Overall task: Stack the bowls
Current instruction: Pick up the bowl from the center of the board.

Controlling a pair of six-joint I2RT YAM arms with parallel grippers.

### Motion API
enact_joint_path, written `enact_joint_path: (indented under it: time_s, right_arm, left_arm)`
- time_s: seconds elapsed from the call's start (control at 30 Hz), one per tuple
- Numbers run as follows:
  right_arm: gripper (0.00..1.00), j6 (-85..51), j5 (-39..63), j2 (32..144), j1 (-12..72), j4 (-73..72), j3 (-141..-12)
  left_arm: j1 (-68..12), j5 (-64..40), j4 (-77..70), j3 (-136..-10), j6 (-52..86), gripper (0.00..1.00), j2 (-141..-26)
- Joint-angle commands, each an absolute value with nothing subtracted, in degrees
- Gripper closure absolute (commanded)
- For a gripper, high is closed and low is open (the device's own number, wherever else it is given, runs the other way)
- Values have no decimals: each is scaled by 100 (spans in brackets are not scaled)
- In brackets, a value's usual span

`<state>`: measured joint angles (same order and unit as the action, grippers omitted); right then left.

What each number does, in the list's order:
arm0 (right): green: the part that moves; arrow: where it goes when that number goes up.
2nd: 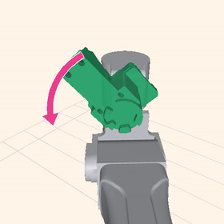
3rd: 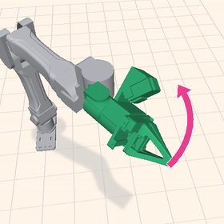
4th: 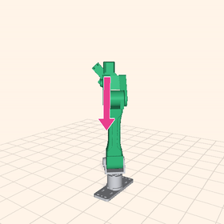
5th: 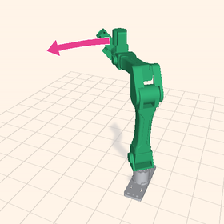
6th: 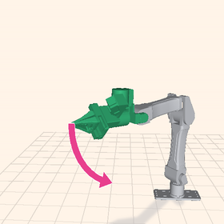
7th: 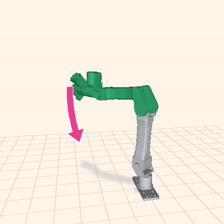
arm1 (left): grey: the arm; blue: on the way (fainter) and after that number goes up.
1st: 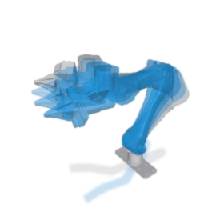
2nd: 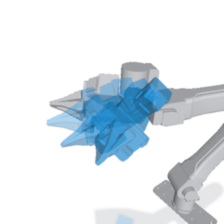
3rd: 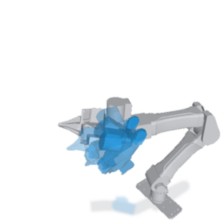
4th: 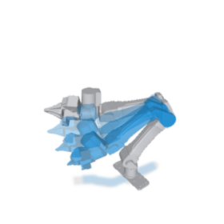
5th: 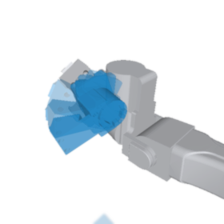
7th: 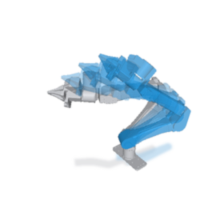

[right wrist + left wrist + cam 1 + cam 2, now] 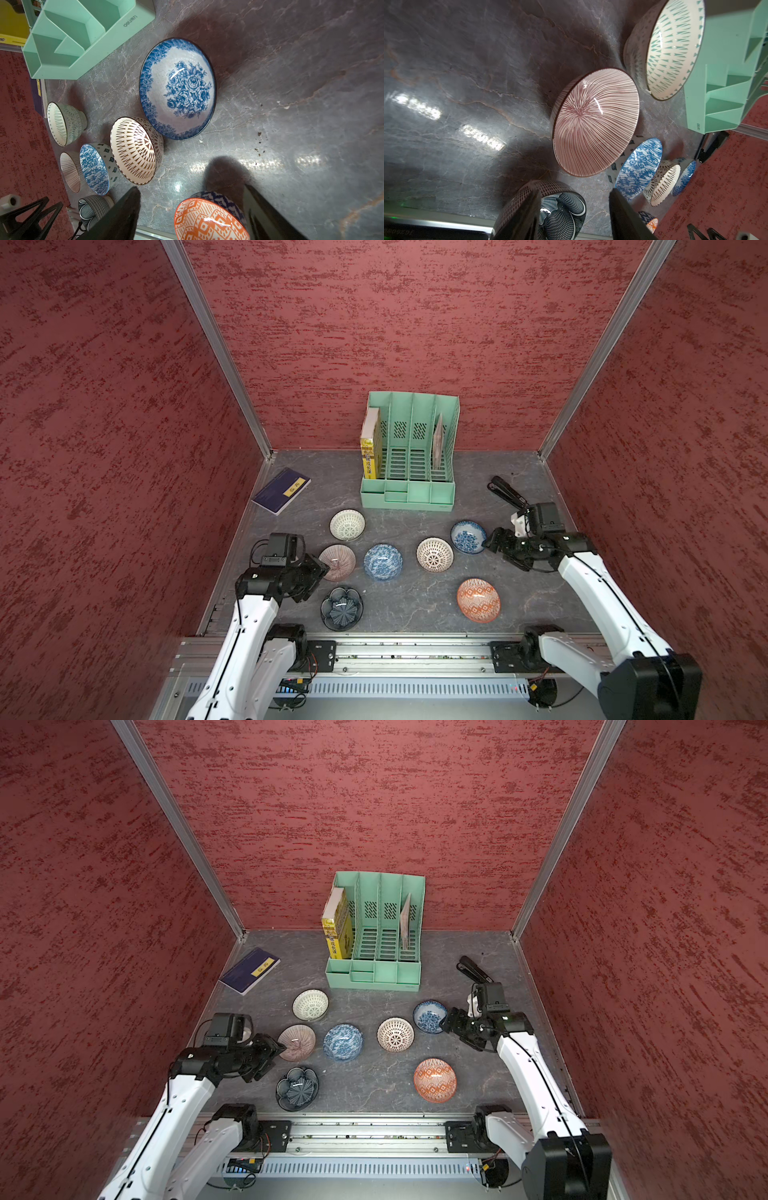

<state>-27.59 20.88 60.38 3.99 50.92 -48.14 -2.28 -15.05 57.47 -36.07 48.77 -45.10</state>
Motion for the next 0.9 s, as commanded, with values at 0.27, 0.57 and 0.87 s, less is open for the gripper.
enact_joint_path:
  time_s: [0.27,0.57,0.87]
  right_arm:
    - [22,-2621,2243,6099,479,5125,-5012]
    - [25,-2673,2271,6038,499,5140,-5016]
    - [25,-2683,2290,5962,493,5195,-5018]
  left_arm:
    - [-345,-526,5239,-3964,4447,53,-5730]
    - [-343,-589,4703,-3955,4131,74,-6356]
    - [-349,-646,4533,-3936,3952,79,-6655]
